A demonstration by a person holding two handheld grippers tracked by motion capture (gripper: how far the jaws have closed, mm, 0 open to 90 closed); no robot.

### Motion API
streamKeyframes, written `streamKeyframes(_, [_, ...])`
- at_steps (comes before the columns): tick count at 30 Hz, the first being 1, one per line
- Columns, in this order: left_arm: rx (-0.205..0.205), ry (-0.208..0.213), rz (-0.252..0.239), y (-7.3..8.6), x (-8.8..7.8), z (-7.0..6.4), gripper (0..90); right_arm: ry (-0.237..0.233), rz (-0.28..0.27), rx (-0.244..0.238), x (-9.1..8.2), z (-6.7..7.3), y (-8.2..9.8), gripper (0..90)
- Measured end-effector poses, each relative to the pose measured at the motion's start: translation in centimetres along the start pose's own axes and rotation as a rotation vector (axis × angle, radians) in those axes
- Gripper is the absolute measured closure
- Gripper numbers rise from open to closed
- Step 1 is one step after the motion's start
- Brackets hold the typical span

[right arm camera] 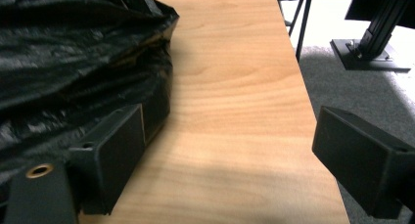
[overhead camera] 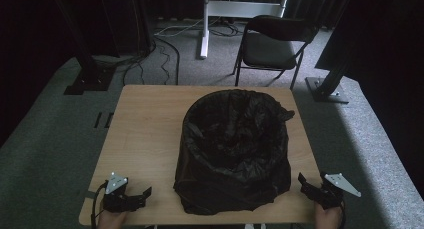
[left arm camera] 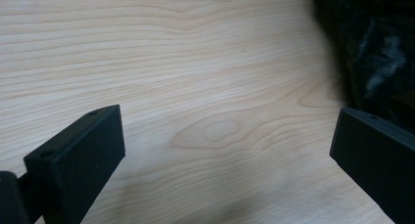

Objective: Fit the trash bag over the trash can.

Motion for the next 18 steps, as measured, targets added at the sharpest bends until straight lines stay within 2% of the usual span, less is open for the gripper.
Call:
streamKeyframes(4, [-0.004,-0.055,-0.021,0.3,-0.7,0.5,0.0,0.03,-0.005,0.015,-0.4,-0.5,0.5,11.6])
streamKeyframes(7, [0.0,-0.112,-0.049,0.5,-1.3,0.7,0.0,0.063,0.006,0.021,-0.4,-0.9,0.9,11.6])
streamKeyframes(9, [0.005,-0.171,-0.07,0.7,-1.8,0.9,0.0,0.071,0.004,0.02,-0.2,-1.2,1.1,11.6])
streamKeyframes(11, [0.0,-0.206,-0.085,0.9,-2.1,1.2,0.0,0.081,0.011,0.014,0.0,-1.3,1.2,11.7])
streamKeyframes(12, [-0.002,-0.217,-0.089,0.9,-2.3,1.4,0.0,0.078,0.024,0.017,0.2,-1.4,1.2,11.7])
streamKeyframes(14, [-0.02,-0.231,-0.086,1.0,-2.3,1.9,0.0,0.09,0.008,0.01,0.3,-1.4,1.1,11.7])
streamKeyframes(18, [-0.019,-0.252,-0.067,1.1,-2.0,2.1,0.0,0.103,0.019,0.004,0.5,-1.3,1.0,11.7])
Point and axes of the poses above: each handheld gripper's, and its own axes: x roughly forward along the jaws, y roughly out of its underside, z roughly to its left, the point moved 2 cm from there along x, roughly forward along the jaws, and after that the axes turned 5 degrees about -z, right-handed, at the moved point
